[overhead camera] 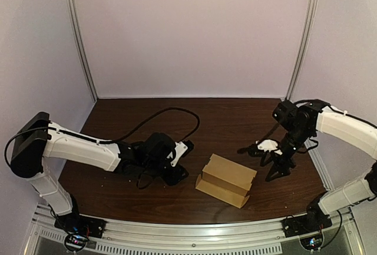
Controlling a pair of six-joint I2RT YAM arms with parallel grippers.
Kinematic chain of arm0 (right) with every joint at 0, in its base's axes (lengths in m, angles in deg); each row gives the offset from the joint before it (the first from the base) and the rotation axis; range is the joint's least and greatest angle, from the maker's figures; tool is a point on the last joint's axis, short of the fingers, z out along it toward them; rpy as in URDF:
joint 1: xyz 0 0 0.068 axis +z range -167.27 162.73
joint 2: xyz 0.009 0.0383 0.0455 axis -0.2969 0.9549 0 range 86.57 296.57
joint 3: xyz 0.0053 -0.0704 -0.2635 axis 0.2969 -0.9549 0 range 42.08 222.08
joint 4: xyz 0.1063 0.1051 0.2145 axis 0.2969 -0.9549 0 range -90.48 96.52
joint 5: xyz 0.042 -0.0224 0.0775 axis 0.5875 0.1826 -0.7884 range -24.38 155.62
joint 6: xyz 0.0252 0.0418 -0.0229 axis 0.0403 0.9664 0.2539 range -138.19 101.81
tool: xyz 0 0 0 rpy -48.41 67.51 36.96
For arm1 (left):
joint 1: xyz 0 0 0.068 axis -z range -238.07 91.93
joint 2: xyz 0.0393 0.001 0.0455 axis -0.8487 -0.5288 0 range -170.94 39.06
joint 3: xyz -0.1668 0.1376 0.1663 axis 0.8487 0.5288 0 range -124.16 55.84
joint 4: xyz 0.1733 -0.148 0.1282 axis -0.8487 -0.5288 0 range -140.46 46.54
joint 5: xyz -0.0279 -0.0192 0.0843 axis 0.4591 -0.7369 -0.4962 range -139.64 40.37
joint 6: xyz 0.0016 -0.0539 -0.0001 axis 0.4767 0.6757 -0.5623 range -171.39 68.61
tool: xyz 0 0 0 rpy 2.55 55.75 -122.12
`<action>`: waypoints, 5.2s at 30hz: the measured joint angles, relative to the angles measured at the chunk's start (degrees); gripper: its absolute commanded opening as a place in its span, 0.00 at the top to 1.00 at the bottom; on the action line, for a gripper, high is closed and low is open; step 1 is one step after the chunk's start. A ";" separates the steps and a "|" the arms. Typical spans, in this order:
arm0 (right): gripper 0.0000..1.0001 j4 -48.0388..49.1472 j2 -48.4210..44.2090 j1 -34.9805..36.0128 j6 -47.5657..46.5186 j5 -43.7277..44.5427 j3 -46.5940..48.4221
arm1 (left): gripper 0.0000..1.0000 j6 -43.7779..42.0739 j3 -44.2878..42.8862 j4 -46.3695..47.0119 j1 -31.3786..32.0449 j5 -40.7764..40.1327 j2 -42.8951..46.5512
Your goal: Fold the paper box
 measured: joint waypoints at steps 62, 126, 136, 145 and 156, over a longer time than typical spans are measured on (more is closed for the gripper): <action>0.40 45.55 6.78 37.44 6.40 40.52 -16.02 | 0.86 2.73 11.80 15.23 0.07 -6.78 -0.74; 0.57 50.05 11.67 37.75 9.79 41.29 -14.56 | 1.00 0.39 5.27 7.61 0.07 -10.60 -3.50; 0.57 50.73 12.26 37.75 9.79 41.20 -14.21 | 0.90 3.37 6.29 7.76 0.07 -13.60 -2.99; 0.57 50.71 12.44 37.75 9.79 41.18 -14.05 | 0.79 3.85 6.45 7.87 0.07 -13.75 -2.95; 0.57 50.71 12.55 37.75 9.79 41.18 -13.94 | 0.66 5.25 6.60 8.68 -0.37 -13.25 -3.61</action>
